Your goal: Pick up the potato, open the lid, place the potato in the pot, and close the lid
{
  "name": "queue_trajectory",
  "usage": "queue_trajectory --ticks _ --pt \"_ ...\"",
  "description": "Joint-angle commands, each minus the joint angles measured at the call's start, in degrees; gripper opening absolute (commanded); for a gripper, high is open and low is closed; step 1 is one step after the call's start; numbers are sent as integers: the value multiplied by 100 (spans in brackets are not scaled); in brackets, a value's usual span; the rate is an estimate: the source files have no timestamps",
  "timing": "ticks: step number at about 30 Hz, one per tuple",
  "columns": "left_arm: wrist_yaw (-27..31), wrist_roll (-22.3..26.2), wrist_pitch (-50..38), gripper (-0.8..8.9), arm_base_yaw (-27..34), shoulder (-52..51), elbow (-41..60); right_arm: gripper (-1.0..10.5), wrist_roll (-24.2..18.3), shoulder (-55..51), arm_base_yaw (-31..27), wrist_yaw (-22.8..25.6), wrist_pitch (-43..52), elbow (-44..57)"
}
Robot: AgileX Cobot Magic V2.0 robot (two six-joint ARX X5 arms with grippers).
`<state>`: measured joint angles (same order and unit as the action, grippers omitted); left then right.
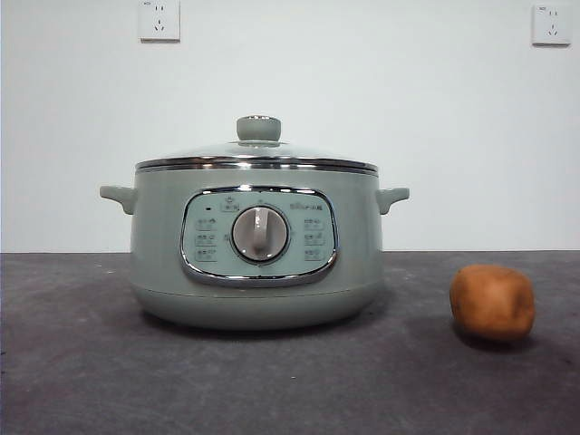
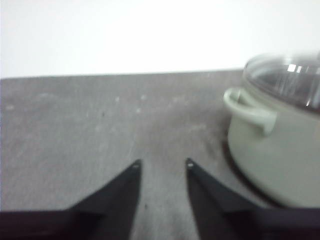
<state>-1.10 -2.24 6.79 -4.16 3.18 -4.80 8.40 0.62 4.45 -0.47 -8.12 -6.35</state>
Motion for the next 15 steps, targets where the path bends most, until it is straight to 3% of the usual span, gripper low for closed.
queue_trajectory --ticks 1,5,8,15 --pt "-181 -120 -42 324 11 17 -98 425 199 31 4 -20 39 -212" --pt "-426 -120 -39 356 9 101 -326 577 444 192 4 -55 -15 -542" --pt "-455 -122 -37 448 11 229 -542 577 494 415 4 -245 -223 -841" --pt "-535 -249 291 451 9 892 -1270 577 826 1228 4 -901 -1119 -1692"
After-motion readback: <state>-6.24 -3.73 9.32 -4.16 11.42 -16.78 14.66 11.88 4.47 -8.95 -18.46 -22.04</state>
